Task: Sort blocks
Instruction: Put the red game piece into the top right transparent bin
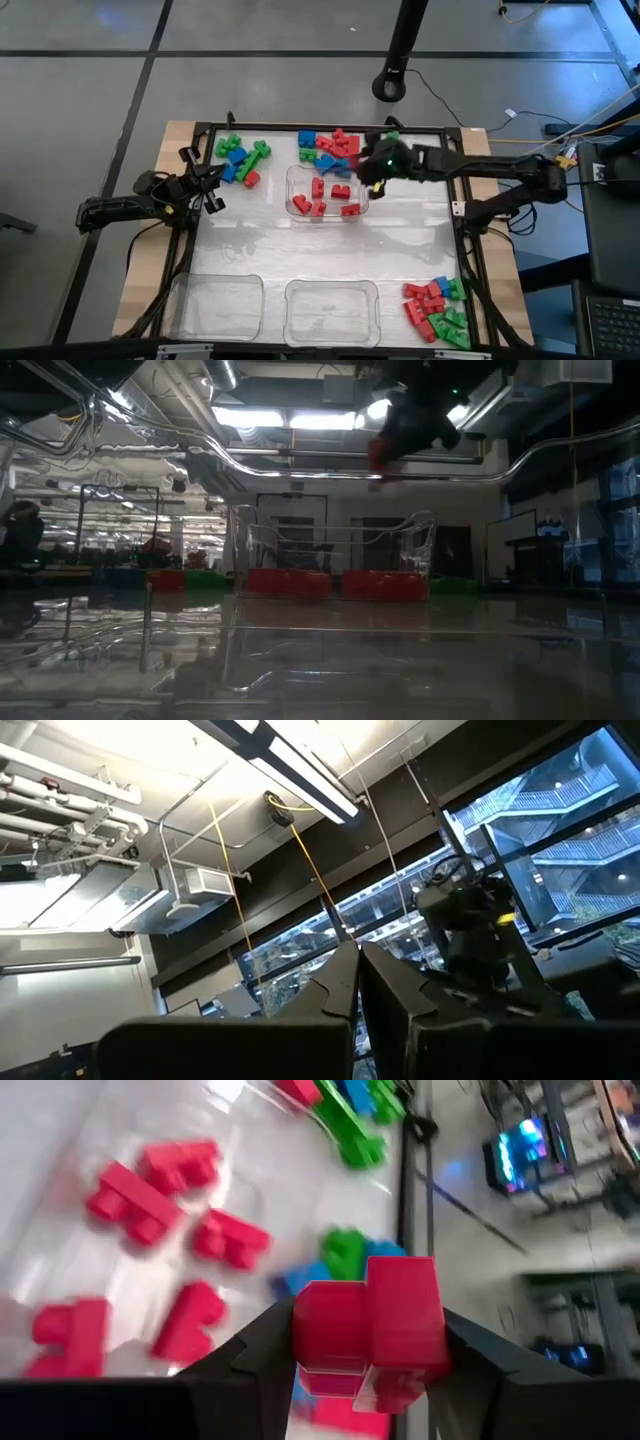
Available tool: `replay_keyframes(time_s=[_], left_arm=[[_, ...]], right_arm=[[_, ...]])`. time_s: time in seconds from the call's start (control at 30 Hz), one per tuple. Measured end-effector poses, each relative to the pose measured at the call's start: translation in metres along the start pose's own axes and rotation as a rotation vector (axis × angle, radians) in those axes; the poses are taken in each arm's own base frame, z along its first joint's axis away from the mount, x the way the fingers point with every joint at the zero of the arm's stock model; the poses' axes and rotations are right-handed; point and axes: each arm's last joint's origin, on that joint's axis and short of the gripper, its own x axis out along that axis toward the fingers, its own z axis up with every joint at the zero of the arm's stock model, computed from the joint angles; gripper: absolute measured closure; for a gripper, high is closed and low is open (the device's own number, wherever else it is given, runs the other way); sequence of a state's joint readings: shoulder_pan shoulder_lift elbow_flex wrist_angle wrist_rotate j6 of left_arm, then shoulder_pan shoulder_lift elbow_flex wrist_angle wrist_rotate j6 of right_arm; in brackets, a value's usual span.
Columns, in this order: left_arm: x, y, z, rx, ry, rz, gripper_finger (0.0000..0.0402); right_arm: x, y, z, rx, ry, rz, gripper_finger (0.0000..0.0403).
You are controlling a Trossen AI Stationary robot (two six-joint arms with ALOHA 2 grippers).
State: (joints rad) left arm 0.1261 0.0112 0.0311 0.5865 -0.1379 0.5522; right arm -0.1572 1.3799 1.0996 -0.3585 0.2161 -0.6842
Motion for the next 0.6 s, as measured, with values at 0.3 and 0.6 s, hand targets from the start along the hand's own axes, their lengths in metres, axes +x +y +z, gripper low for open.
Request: replay_keyframes(time_s=[0.3, 0.6], left_arm=[[0.000, 0.000, 0.000, -0.012, 0.000, 0.000, 0.0396], [0.000, 0.000, 0.000, 0.001, -0.002, 0.001, 0.0396]], right_arm=[[0.042, 0.034, 0.014, -0.053, -0.018, 0.064, 0.0223], [0.054, 0.038, 0.015, 0.028, -0.019, 0.064, 0.0164]])
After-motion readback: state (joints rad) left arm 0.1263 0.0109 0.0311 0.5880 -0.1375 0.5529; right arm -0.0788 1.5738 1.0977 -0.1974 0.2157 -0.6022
